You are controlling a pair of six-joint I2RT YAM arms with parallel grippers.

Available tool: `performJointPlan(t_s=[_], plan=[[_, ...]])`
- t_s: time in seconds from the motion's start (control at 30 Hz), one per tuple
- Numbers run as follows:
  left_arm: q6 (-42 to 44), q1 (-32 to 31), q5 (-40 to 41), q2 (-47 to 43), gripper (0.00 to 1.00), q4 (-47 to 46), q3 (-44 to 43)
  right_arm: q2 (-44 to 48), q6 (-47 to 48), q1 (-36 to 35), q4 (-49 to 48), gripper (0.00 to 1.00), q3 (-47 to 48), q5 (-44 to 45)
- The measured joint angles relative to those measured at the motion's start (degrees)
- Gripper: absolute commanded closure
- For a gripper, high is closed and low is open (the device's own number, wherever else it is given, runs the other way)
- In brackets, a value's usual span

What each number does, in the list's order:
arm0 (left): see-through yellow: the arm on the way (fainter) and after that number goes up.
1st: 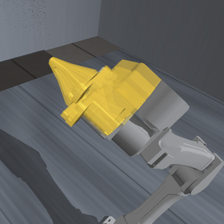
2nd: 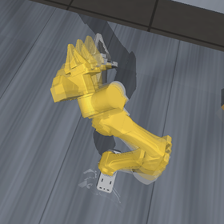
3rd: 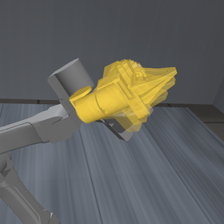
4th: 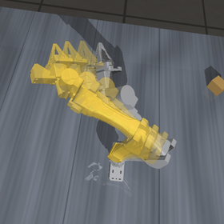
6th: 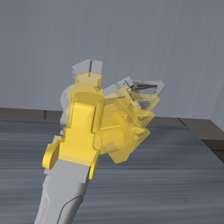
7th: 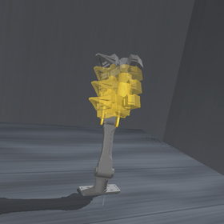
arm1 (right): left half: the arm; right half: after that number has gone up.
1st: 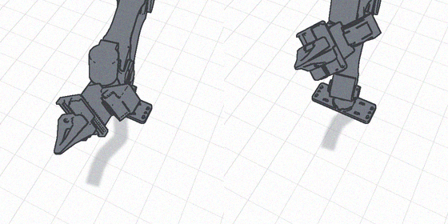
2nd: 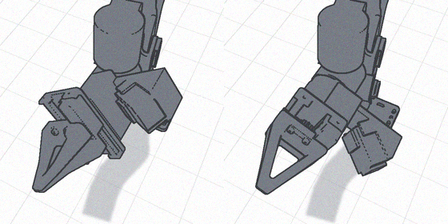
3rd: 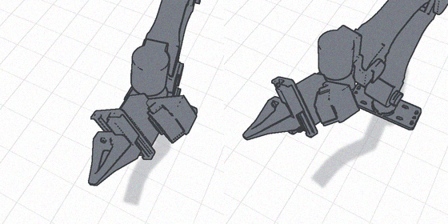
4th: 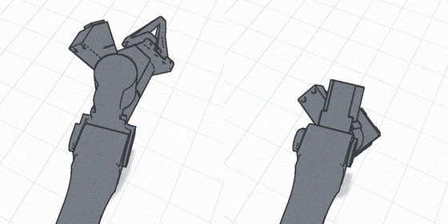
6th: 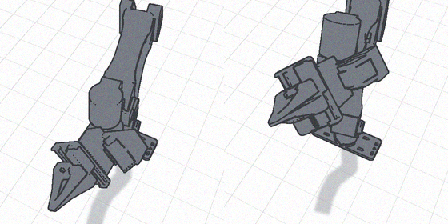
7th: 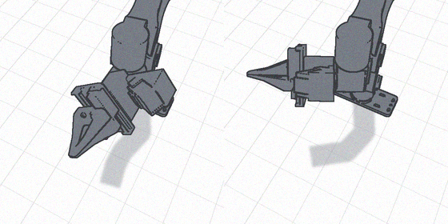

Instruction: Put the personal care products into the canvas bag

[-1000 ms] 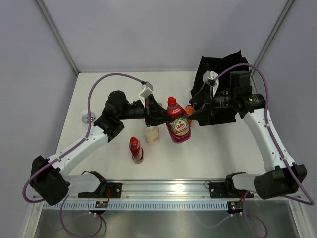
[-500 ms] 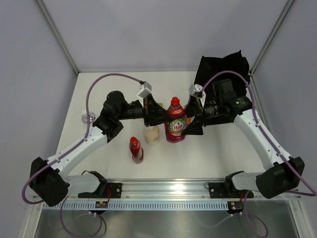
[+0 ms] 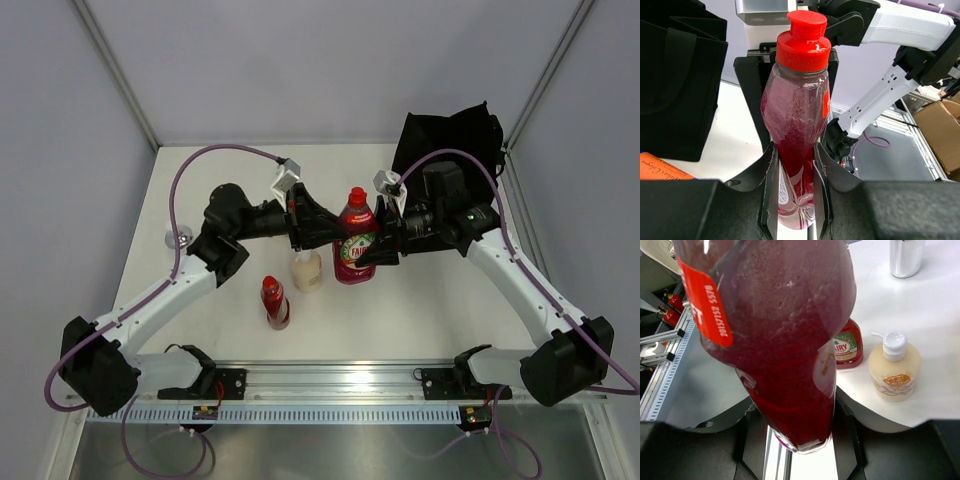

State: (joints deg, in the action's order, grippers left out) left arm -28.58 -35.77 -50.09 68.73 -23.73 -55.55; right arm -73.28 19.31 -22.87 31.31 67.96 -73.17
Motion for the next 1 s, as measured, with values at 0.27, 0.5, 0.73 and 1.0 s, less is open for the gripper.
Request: performJointPlan(t_s=[0.27,0.5,0.73,1.0], plan=[[1.88,0.07,5.29,-2.93,0.01,0.68,-0.35,1.33,1.75,0.15,5.86,1.00,0.76,2.36],[10.12,0.28,17.94,-7.87,0.01,12.46,-10.80,4.04,2.27,10.01,10.45,1.00,6.62,4.09],[18.01,0.87,30.82,-15.80,0.01,25.20,-12.04,2.64,-1.99,26.27,9.27,1.00,18.93,11.26],[19.06,0.92,41.27,-28.06,0.01,40.22,-1.14,-11.17,-0.96,33.51,5.03,1.00,38.73,35.65]])
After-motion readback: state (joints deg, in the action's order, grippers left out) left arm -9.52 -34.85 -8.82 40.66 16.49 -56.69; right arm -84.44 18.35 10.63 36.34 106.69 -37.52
